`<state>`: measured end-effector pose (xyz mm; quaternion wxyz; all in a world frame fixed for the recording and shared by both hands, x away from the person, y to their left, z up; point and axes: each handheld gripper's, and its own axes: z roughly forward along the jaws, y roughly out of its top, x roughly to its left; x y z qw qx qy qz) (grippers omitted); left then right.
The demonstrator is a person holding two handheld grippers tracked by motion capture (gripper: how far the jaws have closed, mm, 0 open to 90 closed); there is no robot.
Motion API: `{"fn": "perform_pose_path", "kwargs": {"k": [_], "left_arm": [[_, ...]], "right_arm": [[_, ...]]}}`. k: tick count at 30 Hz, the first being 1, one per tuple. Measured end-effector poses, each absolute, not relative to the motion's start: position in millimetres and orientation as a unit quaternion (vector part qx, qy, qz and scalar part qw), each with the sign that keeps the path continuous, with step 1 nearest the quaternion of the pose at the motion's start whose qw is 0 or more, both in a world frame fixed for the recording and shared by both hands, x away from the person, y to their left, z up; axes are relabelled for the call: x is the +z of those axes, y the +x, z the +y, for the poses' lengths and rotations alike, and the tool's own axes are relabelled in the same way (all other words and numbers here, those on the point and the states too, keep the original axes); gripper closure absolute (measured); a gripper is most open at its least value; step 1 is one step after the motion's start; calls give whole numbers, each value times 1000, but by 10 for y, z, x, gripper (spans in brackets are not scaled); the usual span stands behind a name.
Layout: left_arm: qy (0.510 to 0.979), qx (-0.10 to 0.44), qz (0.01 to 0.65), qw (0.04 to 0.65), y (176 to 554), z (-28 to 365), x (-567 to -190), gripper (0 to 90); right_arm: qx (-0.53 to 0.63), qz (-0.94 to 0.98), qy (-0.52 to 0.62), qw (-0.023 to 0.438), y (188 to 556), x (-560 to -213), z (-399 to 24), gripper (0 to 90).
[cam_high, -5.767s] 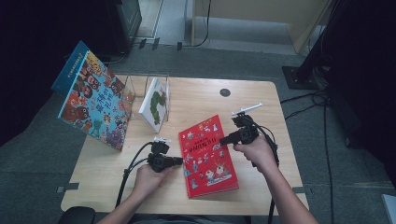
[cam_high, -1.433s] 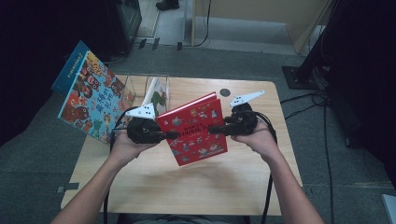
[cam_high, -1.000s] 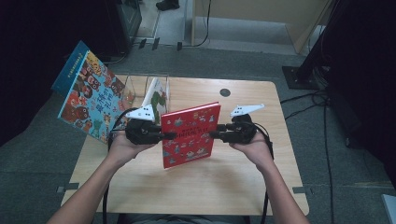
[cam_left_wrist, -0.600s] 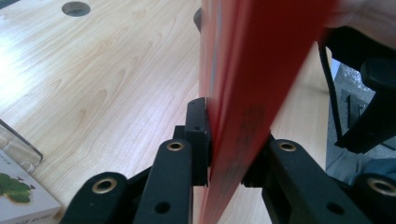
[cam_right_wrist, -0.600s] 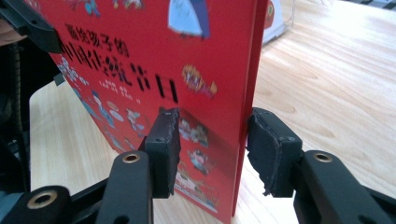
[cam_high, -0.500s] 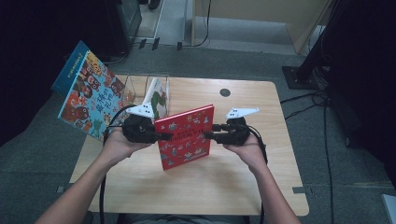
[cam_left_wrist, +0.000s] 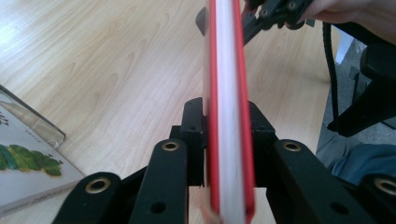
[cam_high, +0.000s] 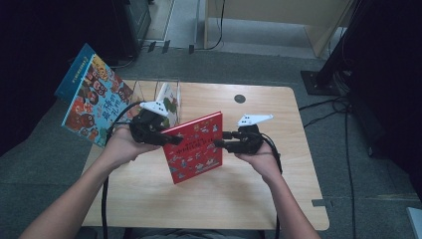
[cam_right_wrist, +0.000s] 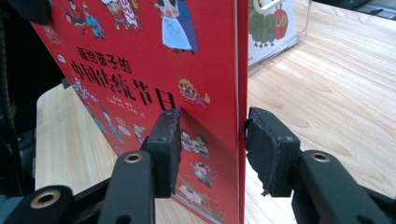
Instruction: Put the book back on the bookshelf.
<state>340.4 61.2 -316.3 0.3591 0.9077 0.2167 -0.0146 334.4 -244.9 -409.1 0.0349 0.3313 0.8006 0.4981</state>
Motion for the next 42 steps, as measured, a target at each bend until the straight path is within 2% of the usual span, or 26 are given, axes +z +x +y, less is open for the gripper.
{"fn": "perform_pose_path", "kwargs": {"k": [9, 14, 19, 28, 34, 38, 42], "left_arm": [[930, -22, 207, 301, 3557, 374, -2982, 779], [931, -29, 208, 297, 3540, 357, -2965, 796], [922, -35, 218, 317, 3553, 414, -2926, 799], [910, -36, 252, 327, 3518, 648, -2794, 799], [905, -27, 269, 330, 3472, 866, -2757, 798], [894, -30, 290, 341, 3440, 1061, -2757, 798], [886, -29, 312, 341, 3413, 1205, -2774, 797]], "right_arm": [[494, 808, 319, 37, 3368, -4069, -2427, 543], [488, 808, 328, 38, 3379, -4124, -2498, 509], [471, 808, 347, 65, 3347, -4226, -2644, 472], [426, 810, 391, 91, 3323, -4489, -2907, 431], [405, 817, 400, 87, 3342, -4652, -2929, 445], [387, 823, 400, 113, 3383, -4783, -2933, 452], [382, 821, 409, 117, 3428, -4922, -2954, 452]]}}
